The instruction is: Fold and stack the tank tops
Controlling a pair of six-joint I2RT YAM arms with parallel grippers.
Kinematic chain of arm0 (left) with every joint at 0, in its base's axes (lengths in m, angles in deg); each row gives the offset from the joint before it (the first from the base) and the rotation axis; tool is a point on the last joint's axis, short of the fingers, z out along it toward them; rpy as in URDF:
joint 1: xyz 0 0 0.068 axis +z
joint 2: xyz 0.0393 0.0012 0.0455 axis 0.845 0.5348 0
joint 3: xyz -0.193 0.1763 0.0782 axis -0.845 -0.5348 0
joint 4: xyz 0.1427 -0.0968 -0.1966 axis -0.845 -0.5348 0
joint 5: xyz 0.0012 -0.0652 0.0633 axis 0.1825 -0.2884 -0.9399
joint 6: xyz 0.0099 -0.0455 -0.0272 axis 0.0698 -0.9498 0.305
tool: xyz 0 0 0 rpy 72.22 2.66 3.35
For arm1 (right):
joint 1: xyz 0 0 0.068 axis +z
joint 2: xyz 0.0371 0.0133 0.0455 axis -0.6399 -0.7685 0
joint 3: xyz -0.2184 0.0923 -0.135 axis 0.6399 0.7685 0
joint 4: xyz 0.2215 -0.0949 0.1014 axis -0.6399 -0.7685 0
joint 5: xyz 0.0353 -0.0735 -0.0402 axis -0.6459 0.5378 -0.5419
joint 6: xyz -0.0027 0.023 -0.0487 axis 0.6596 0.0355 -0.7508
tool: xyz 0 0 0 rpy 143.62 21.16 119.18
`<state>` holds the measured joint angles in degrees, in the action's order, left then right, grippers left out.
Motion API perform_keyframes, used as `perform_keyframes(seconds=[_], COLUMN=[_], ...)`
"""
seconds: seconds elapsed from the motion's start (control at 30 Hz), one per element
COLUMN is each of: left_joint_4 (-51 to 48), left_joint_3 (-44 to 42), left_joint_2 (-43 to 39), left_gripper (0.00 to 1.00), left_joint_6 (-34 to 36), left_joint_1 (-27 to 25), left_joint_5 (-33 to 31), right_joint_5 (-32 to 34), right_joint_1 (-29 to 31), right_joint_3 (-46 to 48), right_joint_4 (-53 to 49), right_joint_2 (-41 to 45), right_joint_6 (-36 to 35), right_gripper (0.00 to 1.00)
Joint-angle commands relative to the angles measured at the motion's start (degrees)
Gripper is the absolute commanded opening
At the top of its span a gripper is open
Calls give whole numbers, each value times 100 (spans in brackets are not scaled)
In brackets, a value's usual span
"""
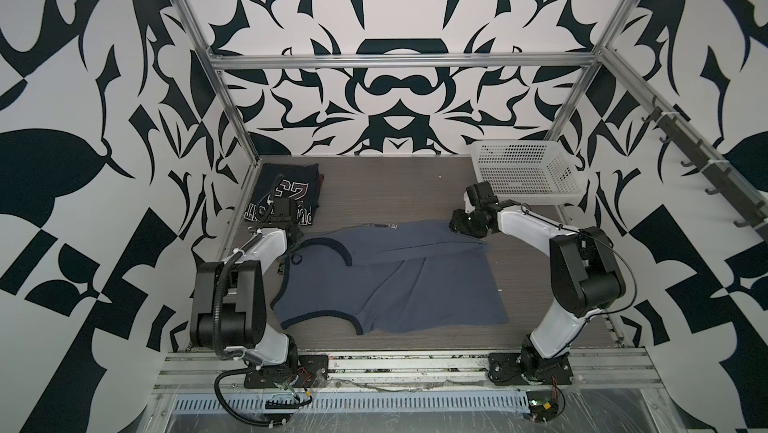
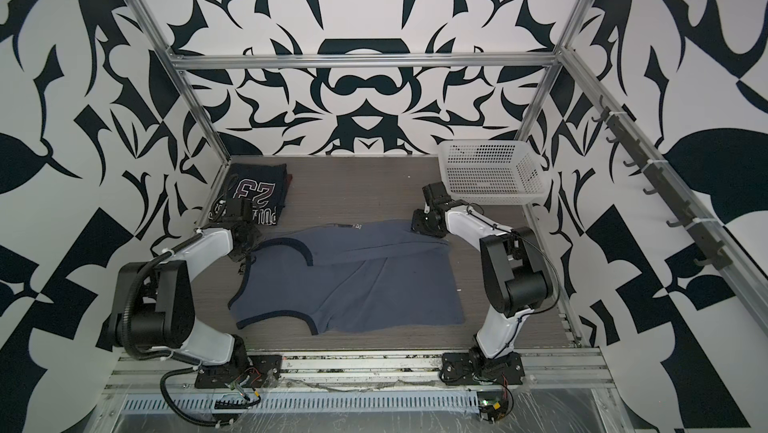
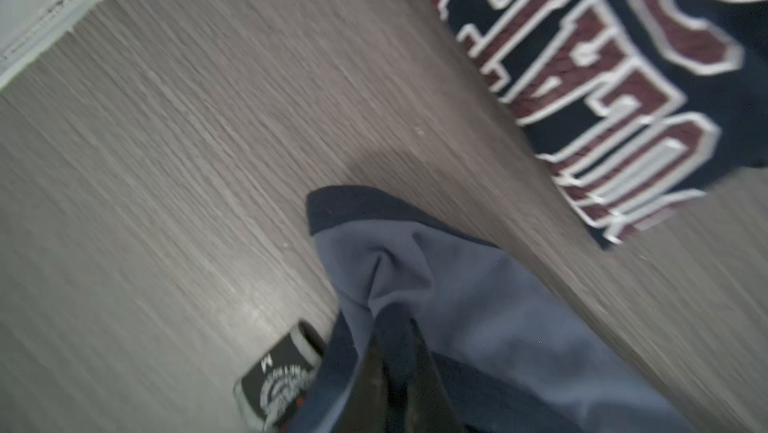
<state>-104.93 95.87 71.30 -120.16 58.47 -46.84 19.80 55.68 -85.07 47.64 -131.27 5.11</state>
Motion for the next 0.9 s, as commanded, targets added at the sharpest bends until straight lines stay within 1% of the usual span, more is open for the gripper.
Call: perform_keyframes(seconds=[0.0, 0.1, 0.2, 0.23, 0.27, 0.3, 0.4, 0.47, 0.57, 0.63, 0.73, 0.8, 0.87], left_joint_4=[327, 4, -253, -275, -304, -387, -468, -496, -719, -842, -1150, -1376, -1689], left_joint_3=[-112, -13, 182, 262, 334, 419, 456, 408, 381, 337, 327, 295, 303], left_joint_2=[102, 141, 440, 574, 673, 736, 683, 468, -77, -581, -1262, -1703, -1989], left_gripper=[12, 24, 27, 30, 35, 41, 46, 47, 55, 62, 68, 70, 72], left_joint_6=[-171, -390, -511, -480, -432, -398, -373, -408, -501, -515, -519, -555, -615], left_joint_1=[146, 230, 412, 453, 460, 465, 469, 467, 473, 472, 432, 250, -177], left_joint_5=[-102, -171, 61, 198, 267, 295, 392, 429, 342, 299, 431, 560, 538], right_joint_5=[-140, -254, -260, -242, -183, -112, 265, 446, 604, 725, 789, 734, 683], right_joint_1=[31, 35, 33, 28, 32, 27, -2, -68, -142, -127, -75, -60, -52], right_joint_3=[-364, -587, -794, -823, -850, -885, -962, -866, -860, -897, -830, -634, -305], right_joint_4=[-97, -108, -148, -106, -129, -166, -442, -463, -561, -702, -920, -1063, -1199], right_joint_2=[-133, -411, -710, -789, -848, -917, -1056, -1012, -858, -610, -125, 247, 699], right_joint_6=[90, 153, 248, 275, 285, 294, 327, 338, 204, 27, -94, -110, -46], right_gripper=[58, 58, 58, 58, 58, 58, 58, 58, 58, 58, 59, 59, 60])
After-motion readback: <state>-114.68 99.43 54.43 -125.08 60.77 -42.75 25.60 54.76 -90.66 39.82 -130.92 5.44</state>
